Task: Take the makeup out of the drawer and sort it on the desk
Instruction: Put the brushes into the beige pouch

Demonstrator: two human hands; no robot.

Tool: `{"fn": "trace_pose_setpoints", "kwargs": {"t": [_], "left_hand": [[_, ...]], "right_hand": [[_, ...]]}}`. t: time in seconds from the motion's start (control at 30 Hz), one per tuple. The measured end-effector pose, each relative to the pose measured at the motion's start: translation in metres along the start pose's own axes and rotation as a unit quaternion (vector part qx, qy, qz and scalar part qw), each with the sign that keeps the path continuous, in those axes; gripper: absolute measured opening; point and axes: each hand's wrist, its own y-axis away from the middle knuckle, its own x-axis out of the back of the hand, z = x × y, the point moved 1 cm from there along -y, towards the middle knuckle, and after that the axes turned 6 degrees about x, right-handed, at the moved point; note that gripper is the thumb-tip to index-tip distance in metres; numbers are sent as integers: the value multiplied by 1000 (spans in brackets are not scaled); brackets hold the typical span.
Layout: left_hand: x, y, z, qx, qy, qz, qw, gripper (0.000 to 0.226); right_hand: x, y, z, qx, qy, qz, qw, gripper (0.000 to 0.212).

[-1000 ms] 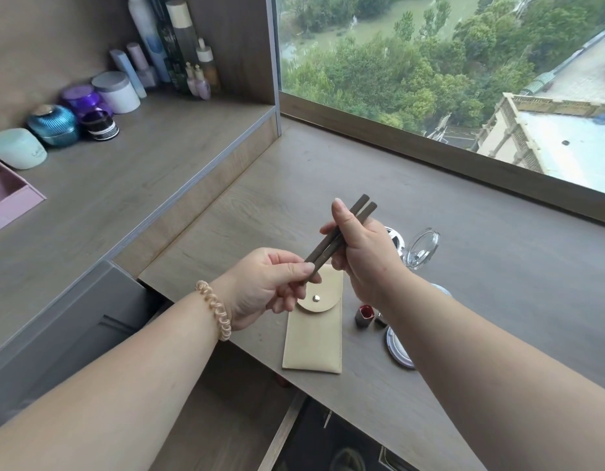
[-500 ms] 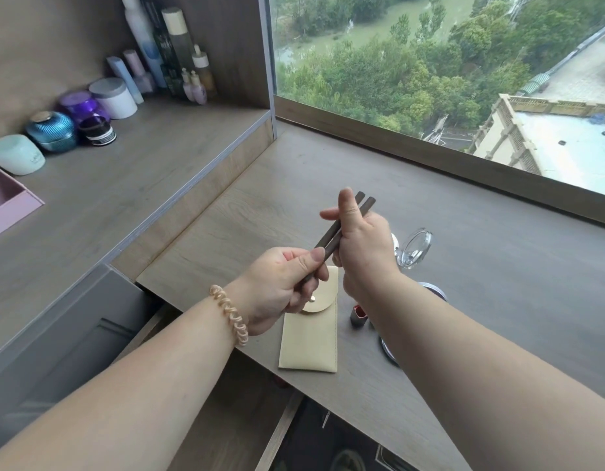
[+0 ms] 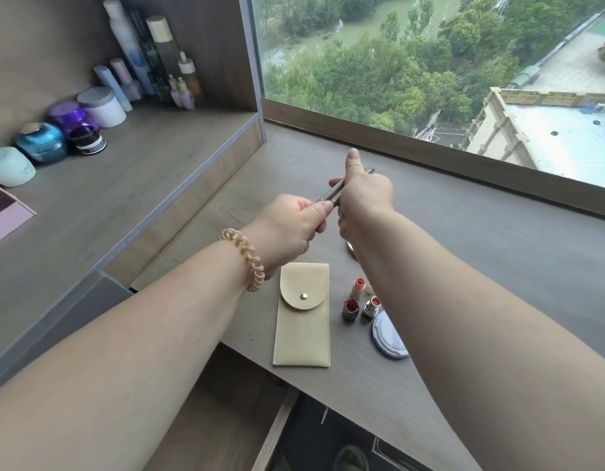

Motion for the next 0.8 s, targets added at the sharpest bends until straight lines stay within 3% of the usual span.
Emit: {"fn": "trace_pose_setpoints", "kwargs": {"t": [0.07,0.2,0.27,0.33,0.4,0.47,0.53,0.63,0.8], "left_hand": [[0,-1,4,9,7,-3,1000,41],[-9,4,8,62,150,-58,985,41],[-16,4,11,44,129,-34,990,41],[-17,9,9,-35,-27,25,999,41],[-15,24,-5,-97,-145,43,984,40],[-5,41,-34,-54,-100,31,993,39],[2,45,-59,35,17,15,999,39],[-8,37,-73,74,91,-22,993,38],[-44,18,-50,11,43,-20,999,37]], "right_hand": [[1,-6,-4,-6,0,-15,1000,55],[1,-16,-12,13,23,-51,998,56],[2,-25,-10,11,47,-57,997,57],[25,-42,-10,-11,43,3,999,53],[80,-67,-20,-33,22,128,991,46],[148,-83,-38,-11,-18,213,977,47],[197,-89,-50,35,-1,235,971,51],[206,-79,-35,20,82,154,985,49],[148,-34,25,-38,6,-104,994,33]]}}
